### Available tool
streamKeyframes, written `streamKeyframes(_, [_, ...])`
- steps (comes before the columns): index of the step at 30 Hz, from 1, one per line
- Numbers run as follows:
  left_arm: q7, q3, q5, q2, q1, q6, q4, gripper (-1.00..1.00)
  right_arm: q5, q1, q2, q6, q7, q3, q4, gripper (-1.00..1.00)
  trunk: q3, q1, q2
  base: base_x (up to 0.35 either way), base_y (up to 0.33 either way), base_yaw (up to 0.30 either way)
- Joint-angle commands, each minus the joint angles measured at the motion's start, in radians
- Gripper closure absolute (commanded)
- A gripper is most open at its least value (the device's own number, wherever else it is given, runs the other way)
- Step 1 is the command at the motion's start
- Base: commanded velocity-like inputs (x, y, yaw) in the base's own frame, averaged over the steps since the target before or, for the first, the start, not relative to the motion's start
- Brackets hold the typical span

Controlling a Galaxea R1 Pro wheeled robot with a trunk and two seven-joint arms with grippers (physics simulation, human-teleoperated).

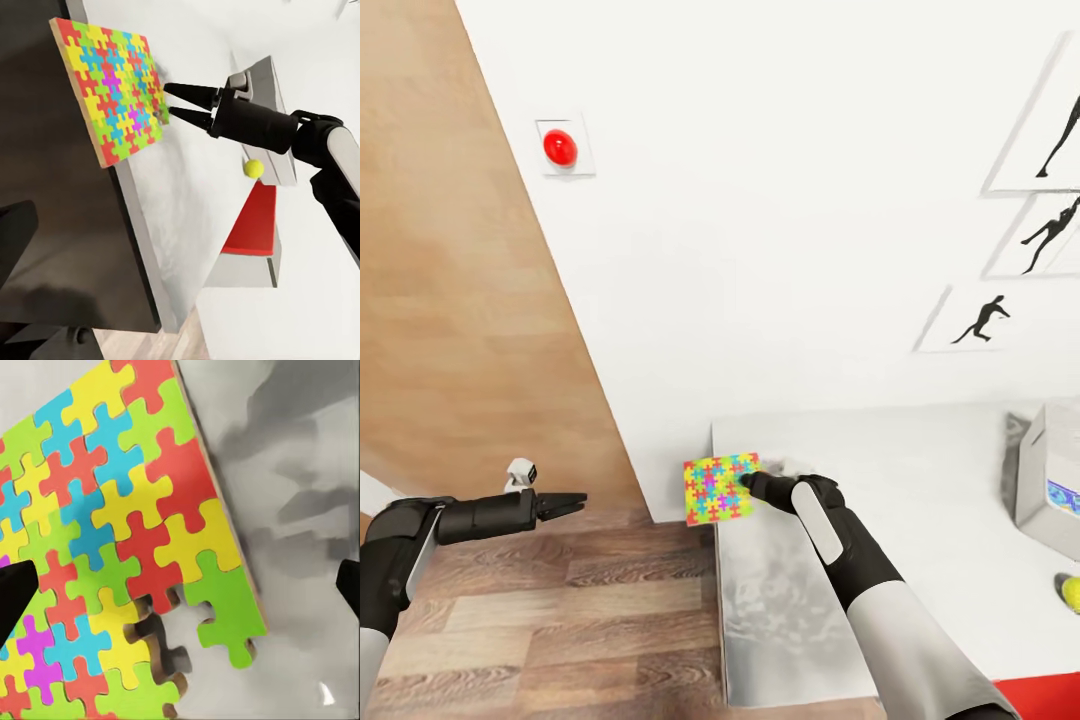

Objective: Put all the toys in the child's room - the three board games (two on the bed and one on the table), the two jigsaw puzzles on the table, and the tennis ball on the table - inside the toy box on the table in the child's room.

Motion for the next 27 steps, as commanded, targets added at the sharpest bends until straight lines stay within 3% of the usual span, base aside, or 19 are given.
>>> streamKeyframes(1, [-0.004, 0.000, 0.000, 0.000, 0.000, 0.011, 0.000, -1.00, -0.010, -0.001, 0.000, 0.002, -0.010, 0.002, -0.001, -1.00, 0.000, 0.001, -0.002, 0.000, 0.000, -0.158])
streamKeyframes(17, [-0.005, 0.000, 0.000, 0.002, 0.000, 0.010, 0.000, -1.00, -0.010, -0.001, 0.000, 0.002, -0.009, 0.004, -0.014, -1.00, 0.023, 0.001, -0.002, 0.000, 0.000, -0.129])
streamKeyframes(21, [-0.004, 0.000, 0.000, 0.003, 0.000, 0.010, 0.000, -1.00, -0.010, 0.014, 0.000, 0.008, -0.009, 0.005, -0.083, -1.00, 0.029, 0.001, -0.002, 0.000, 0.000, -0.077])
streamKeyframes(27, [-0.004, 0.000, 0.000, 0.003, 0.000, 0.009, 0.000, -1.00, -0.010, 0.142, 0.001, 0.113, -0.008, 0.003, -0.368, -1.00, 0.039, 0.001, -0.002, 0.000, 0.000, -0.070])
